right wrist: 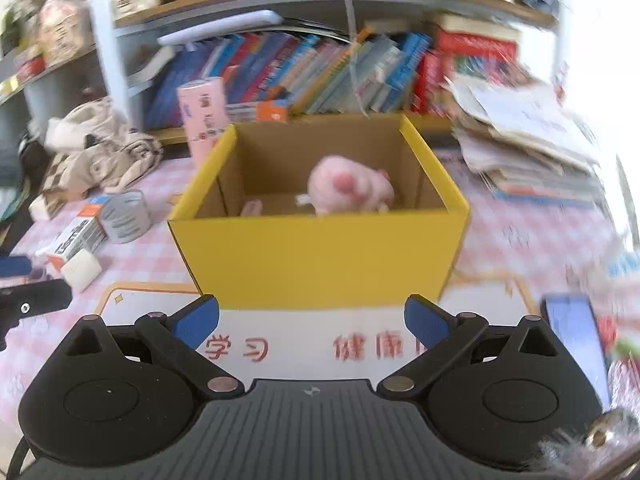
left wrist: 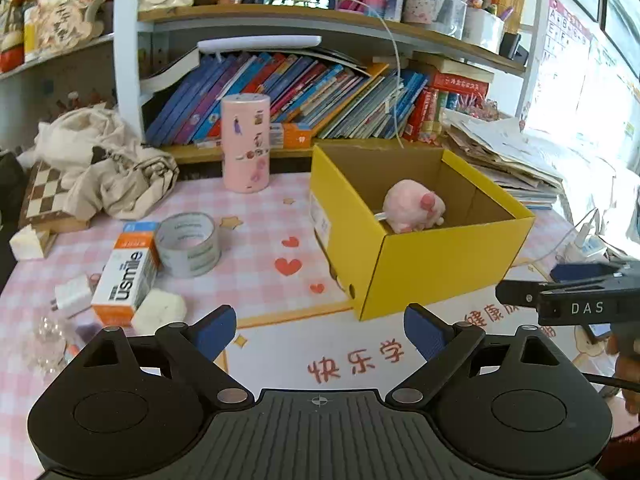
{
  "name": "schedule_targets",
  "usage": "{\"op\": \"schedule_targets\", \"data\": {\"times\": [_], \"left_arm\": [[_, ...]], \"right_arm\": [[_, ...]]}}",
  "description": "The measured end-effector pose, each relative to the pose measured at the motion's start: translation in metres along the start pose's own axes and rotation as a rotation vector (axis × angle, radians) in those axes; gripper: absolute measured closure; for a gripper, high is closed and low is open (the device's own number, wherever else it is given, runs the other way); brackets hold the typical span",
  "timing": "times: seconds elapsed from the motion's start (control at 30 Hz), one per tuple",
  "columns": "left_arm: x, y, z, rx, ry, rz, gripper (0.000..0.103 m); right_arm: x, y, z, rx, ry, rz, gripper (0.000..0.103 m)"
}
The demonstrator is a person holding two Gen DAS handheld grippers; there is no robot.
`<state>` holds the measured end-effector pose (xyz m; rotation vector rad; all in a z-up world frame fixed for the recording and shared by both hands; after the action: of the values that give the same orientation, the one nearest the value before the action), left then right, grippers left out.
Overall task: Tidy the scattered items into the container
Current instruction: 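Withdraw both grippers up out of the yellow box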
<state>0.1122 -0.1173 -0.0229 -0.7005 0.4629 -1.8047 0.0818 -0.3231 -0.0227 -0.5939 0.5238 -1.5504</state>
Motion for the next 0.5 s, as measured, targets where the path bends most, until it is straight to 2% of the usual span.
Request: {"op": "schedule_targets", "data": {"times": [0.17,0.5], "left_arm": [[-0.011,-0.002,-0.016,-0.035,-0.002,0.027,0.01],[-0.034,-0.01,-0.04,-0.091,-0.016,0.021,0.01]], "right_arm": [[-0.01,-0.005,-0.015,-0.016,0.05,-0.032,0.003],[-0.038,-0.008,-0.036,-0.064,0.019,-0.068,0.003]]}}
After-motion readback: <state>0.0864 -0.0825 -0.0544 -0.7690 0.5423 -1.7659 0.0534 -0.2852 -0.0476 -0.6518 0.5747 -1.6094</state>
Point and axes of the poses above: each gripper's, at about its wrist camera, not at the fingertips, and y roughly the way its jaws point, x to its right, z to its top, the point moved 10 cm from there along y, roughly the way its jaws point, and after that the axes turned 11 degrees about -y, right-handed, at the moved point
